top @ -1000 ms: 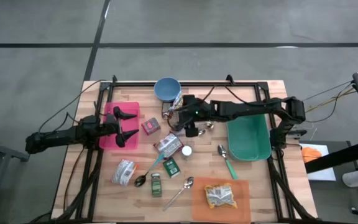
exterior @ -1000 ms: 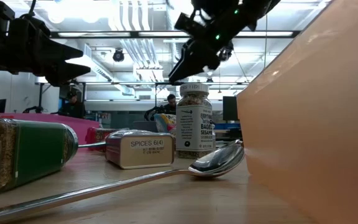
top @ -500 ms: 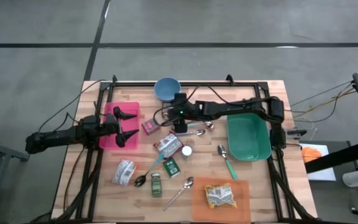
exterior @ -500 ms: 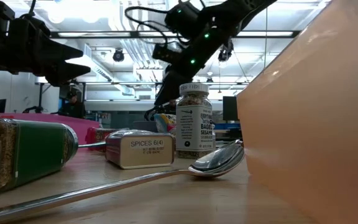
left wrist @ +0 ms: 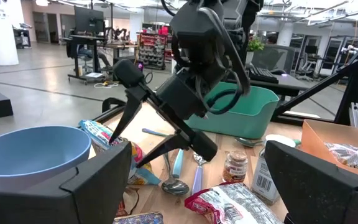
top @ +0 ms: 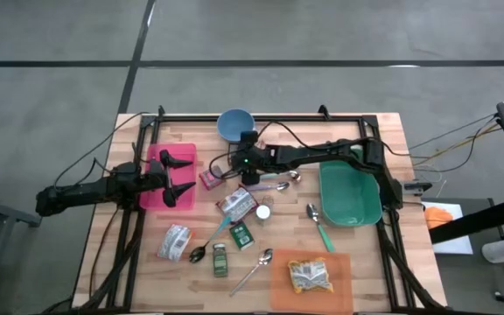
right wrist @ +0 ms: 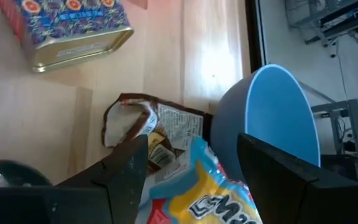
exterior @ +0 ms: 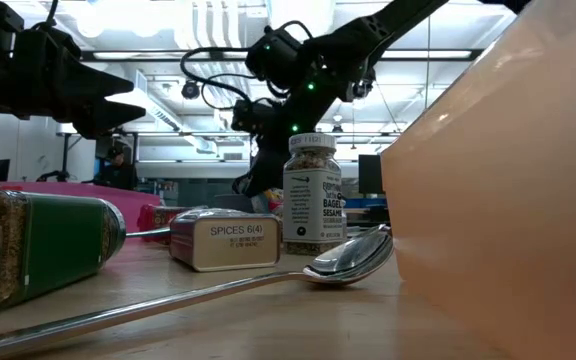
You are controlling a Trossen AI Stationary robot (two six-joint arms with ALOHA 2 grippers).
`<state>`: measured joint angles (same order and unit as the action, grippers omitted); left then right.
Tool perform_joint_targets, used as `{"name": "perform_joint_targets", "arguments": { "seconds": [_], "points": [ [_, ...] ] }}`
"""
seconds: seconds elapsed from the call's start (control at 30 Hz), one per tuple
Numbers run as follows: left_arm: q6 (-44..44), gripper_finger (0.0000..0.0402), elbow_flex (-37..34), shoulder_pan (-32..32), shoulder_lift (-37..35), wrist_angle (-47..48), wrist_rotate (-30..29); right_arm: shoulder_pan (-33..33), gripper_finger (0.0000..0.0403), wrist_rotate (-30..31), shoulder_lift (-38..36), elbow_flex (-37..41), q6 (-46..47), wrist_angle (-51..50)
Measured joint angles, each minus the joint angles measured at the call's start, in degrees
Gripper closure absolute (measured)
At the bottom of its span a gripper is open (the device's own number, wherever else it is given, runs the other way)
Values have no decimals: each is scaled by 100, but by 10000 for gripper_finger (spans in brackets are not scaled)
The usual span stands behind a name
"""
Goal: Pick & Place Food Item
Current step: Put the blue noodle pack into the orange bin
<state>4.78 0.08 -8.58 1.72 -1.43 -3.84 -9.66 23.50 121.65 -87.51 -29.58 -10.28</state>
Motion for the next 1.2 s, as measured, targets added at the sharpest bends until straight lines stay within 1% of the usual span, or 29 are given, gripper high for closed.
{"name": "perform_joint_targets", "arguments": {
  "seconds": [0.23,0.47,0.8,0.87,0.93,1.03,1.2],
  "points": [
    [0,30,0,-2,0,2,0,-114,159,67,4,-21,97,58],
    [0,30,0,0,0,0,0,-233,159,-107,143,-19,138,38],
    [0,30,0,-1,2,0,0,-273,159,-99,209,-26,108,72],
    [0,30,0,-2,2,2,2,-279,159,-74,209,-26,158,79],
    [0,30,0,-1,2,0,0,-279,161,77,209,-26,226,75],
    [0,30,0,0,2,2,0,-277,182,204,209,-26,245,70],
    [0,30,0,0,2,1,0,-278,249,78,209,-26,258,66]
  ]
}}
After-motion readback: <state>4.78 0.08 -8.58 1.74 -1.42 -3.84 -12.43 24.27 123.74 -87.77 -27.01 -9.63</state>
